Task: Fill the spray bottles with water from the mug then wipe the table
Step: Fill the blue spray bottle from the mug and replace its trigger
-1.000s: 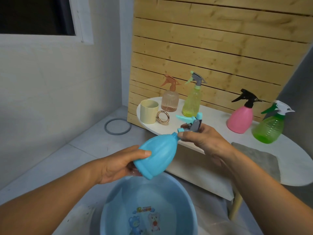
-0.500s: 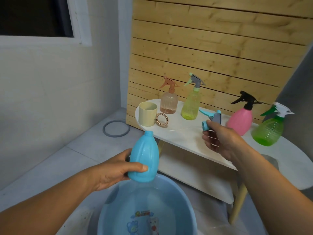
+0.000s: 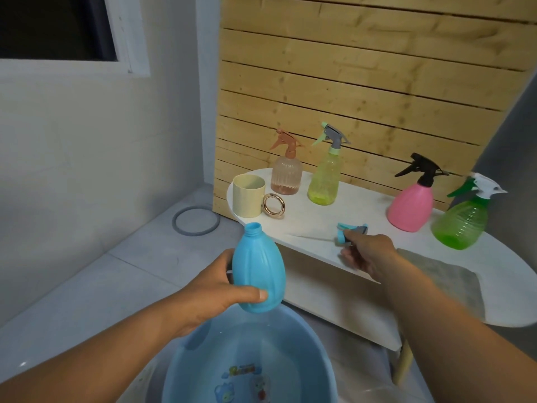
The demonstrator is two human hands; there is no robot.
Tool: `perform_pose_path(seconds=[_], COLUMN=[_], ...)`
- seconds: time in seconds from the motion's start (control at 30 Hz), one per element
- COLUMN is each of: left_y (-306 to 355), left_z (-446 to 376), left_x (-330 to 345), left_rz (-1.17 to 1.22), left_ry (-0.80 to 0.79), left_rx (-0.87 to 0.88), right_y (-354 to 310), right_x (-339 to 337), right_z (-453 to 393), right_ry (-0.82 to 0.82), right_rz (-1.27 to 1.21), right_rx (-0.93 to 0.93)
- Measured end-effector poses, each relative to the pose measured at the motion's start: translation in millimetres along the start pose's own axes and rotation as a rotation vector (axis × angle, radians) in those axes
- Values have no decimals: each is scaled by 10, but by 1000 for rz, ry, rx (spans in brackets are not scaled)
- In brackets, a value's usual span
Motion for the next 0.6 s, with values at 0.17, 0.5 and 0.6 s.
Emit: perform_pose_path(seconds=[0.17,0.5,0.6], left_y=[55,97,75], left_z=[-16,-44,-58], left_x=[-4,-29,-70], left_rz=[-21,-33,-42], left_ry=[18,46,68], left_rx=[29,49,48], right_y=[47,-32,-161], right_x=[103,344,439], right_z=[-83,-20,142], right_ry=[129,244,289], right_rz=[268,522,519], right_rx=[-81,-305,-500])
Point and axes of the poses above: each hand's wrist, its own z-axis away from the middle knuckle, its own x-axis out of the palm, y = z × x, the point moved 3 cm from there along -z, towards the middle knuckle, and after that the axes turned 5 degrees about -z, right-handed, at the moved point
